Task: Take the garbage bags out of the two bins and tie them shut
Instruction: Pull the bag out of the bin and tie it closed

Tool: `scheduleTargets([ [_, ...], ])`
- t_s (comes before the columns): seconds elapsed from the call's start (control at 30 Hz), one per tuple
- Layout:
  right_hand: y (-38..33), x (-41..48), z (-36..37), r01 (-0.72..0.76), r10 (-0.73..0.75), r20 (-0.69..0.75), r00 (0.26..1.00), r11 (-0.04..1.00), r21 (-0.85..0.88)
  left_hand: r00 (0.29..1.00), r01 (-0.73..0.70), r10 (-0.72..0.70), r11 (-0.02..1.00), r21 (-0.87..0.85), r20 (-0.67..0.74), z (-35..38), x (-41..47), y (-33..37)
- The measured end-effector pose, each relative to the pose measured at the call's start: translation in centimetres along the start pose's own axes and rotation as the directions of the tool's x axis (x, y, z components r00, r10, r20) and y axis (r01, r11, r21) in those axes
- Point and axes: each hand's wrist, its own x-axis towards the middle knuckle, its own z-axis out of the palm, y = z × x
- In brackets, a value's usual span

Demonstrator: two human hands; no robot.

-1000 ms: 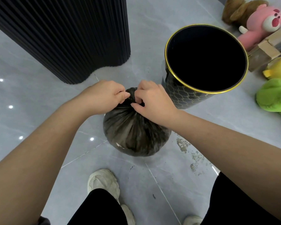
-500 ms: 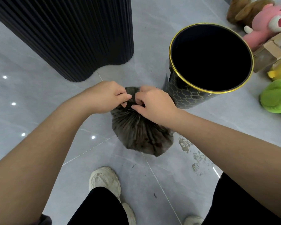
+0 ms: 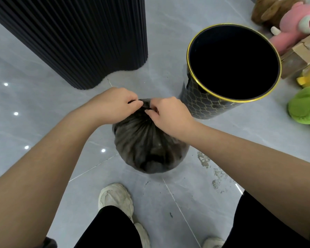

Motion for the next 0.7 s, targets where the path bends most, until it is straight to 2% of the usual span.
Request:
scheduleTargets([
  [0.13,0.15,-0.13,0.47,0.074,-0.075,-0.118,0.99,0.997,-0.015,1.0,0.007,-0.007,1.0,-0.003,0.002,0.0,0.11,-0.13],
  [0.2,0.22,0.07,0.43,0.105,-0.105,-0.1,0.989,0.994,-0.003,1.0,0.006,-0.006,1.0,-0.017,-0.002,0.05,0.04,-0.16],
  [0.33,0.02,0.1,0.44,0.05,-0.049,-0.006,0.999,0.998,0.031,1.0,0.015,-0.015,1.0,-0.022,0.023,0.59,-0.11,-0.03],
  [0.43,-0.16,0.18,0.29,0.021,-0.021,-0.014,1.0,0.999,0.035,1.0,0.02,-0.02,0.999,-0.029,0.014,0.42,-0.1,-0.04],
  [0.6,0.07,0.08,0.23,0.039,-0.044,-0.028,0.999,0.989,-0.144,1.0,0.027,-0.027,1.0,-0.012,0.005,0.13,0.06,-0.12],
  [0.7,0.36,0.12,0.48,0.036,-0.036,0.0,0.999,0.999,-0.011,1.0,0.028,-0.028,0.999,-0.018,-0.004,0.16,0.05,-0.19],
])
